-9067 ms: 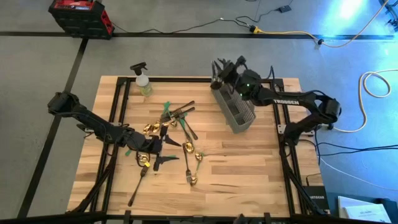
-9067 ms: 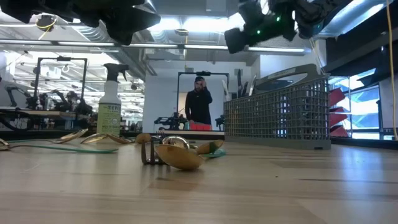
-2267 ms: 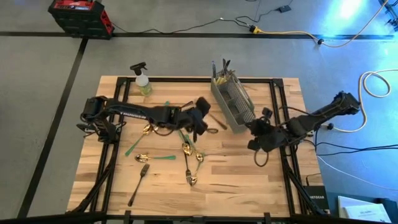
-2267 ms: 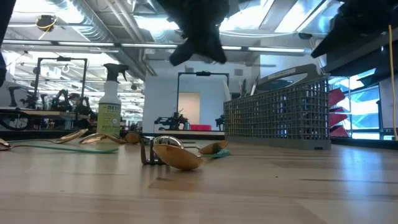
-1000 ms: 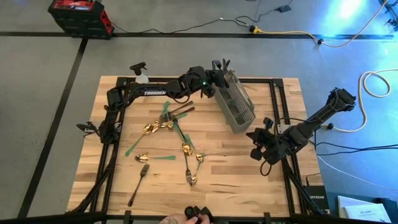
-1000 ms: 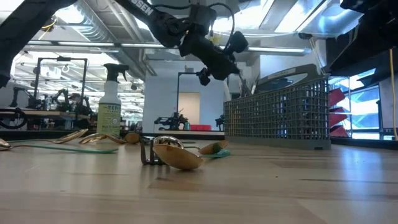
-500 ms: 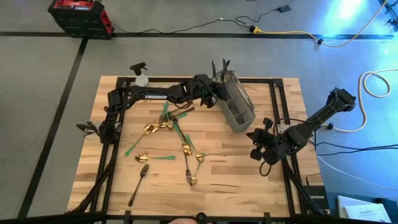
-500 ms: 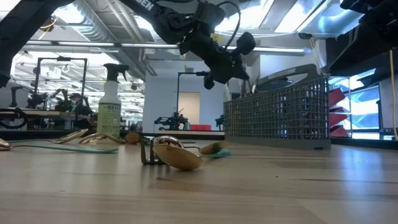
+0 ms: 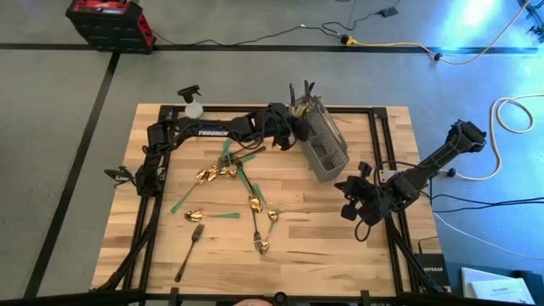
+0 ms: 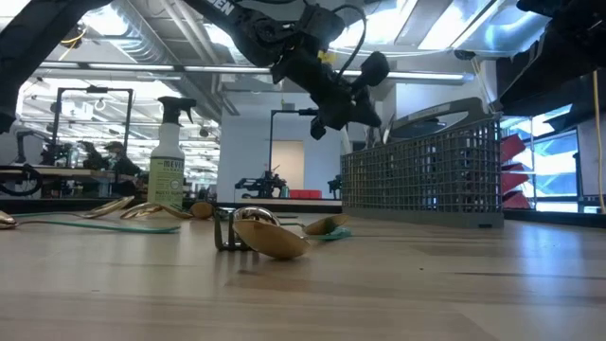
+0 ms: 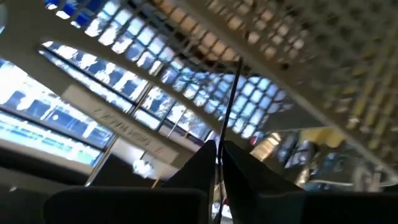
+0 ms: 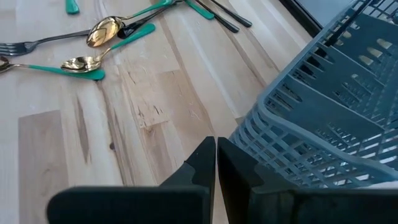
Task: Sort silverware
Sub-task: Put the black fork into the silverware basket
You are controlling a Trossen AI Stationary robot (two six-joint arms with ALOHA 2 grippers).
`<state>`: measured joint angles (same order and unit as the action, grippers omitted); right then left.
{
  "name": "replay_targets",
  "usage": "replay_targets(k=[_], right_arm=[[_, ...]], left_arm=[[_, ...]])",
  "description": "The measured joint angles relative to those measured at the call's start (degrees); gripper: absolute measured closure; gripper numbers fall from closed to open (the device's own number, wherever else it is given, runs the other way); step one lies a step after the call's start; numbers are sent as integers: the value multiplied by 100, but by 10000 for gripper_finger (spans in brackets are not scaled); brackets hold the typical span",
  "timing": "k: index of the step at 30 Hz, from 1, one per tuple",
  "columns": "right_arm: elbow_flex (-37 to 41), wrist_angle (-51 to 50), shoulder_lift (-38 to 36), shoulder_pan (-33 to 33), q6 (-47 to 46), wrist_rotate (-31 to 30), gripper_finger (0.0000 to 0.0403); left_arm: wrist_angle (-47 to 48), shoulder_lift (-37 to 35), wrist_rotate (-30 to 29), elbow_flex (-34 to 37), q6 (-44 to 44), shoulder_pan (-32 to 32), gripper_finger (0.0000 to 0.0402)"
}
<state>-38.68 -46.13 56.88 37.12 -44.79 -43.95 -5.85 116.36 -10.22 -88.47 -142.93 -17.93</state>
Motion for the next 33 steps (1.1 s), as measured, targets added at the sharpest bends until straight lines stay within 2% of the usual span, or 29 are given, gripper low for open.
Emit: replay_targets(k=[13,19,23,26,29,31,33], right_arm=[[0,0,0,0,26,-4,402],[0,0,0,-2,291,-131,402],[0,-2,0,-2,476,-292,402],[-2,-2,0,-2,495,-274,402],[-4,3,0,0,472,-104,402],[-4,20,0,0,472,-91,402],[-5,84,0,0,475,-117,402]], left_arm=[[-195,0,246,-101,582,28,300],[-908,0,318,-412,946,-4,273],[-1531,0,188,-611,1649,-2,263],[-2661,-75,-502,-621,2912,103,261],[-3415,-401,-1821,-616,4357,316,261],[-2900,-836,-2645,-537,5320,446,261],[-1422,-1379,-2885,-343,6472,538,262]])
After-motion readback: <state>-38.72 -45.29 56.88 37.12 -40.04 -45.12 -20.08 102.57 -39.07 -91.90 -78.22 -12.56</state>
